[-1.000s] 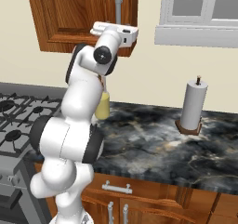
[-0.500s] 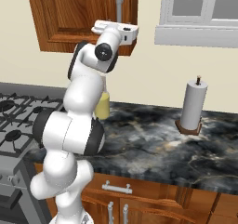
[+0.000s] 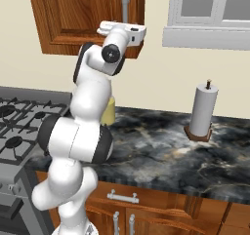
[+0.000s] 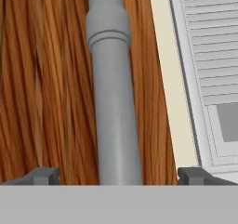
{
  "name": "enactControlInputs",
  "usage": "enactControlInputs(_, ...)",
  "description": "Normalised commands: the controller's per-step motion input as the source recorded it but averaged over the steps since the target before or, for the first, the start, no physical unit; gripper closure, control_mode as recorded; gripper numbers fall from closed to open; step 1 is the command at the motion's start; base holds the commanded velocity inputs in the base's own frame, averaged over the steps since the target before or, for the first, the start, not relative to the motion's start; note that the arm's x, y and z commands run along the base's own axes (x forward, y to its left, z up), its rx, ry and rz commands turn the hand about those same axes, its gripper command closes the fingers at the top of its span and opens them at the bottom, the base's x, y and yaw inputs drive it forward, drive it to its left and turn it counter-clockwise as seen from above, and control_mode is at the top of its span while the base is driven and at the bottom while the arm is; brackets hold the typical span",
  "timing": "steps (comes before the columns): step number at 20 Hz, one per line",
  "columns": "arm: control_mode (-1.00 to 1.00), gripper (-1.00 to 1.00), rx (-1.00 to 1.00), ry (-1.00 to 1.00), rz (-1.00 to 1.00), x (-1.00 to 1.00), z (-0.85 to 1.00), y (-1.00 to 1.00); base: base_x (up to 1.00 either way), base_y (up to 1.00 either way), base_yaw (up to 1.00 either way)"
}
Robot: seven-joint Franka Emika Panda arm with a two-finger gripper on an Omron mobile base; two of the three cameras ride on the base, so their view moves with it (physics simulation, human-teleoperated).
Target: Pick the soap dispenser and dish brush from the cabinet and place them on the counter.
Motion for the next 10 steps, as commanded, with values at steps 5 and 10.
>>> enactControlInputs(5,-1.00,1.00,0.00,0.00,0.00,0.06,-0.02,0.00,0.00,0.00,0.00)
enactControlInputs(10,-1.00,1.00,0.00,0.00,0.00,0.09,-0.02,0.00,0.00,0.00,0.00)
